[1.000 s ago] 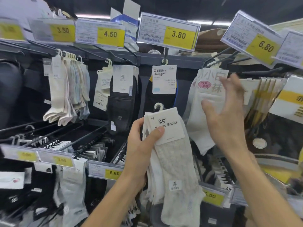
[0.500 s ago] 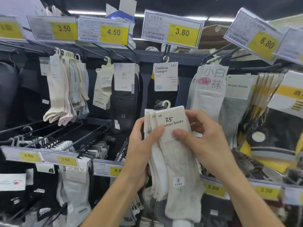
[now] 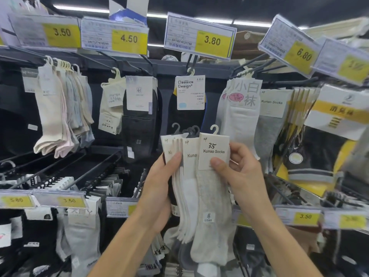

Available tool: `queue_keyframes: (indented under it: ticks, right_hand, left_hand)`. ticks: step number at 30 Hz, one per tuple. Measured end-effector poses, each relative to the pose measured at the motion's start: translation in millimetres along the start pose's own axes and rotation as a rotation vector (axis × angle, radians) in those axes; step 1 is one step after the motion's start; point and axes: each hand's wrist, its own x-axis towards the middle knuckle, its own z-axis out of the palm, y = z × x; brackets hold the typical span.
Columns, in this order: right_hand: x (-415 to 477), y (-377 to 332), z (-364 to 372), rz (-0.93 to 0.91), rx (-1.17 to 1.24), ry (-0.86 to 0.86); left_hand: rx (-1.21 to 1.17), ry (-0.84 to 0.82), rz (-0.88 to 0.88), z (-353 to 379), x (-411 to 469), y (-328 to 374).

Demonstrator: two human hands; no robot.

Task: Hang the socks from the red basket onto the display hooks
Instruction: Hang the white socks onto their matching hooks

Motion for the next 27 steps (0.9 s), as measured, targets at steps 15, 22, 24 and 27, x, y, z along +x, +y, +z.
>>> queue_keyframes:
  ticks: [15,22,24,27]
  right_hand:
    - [-31,-19,-27,0.005,-0.078,0.234]
    - [-61,-41,-58,0.030,-0.197,0.275]
    - [-71,-47,-65,0.039,-0.229,0.288]
    - [-81,-55,-76,0.044,-0.267,0.302]
  left_hand:
    - [-0.091,-0.157,-0.151,33,0,-20]
    - [-0.123,-0.210,-0.242,62,0,-40]
    - [-0.112,-0.247,-0.250,72,-2,-45]
    - [-0.124,-0.278,-0.266,85,-7,-52]
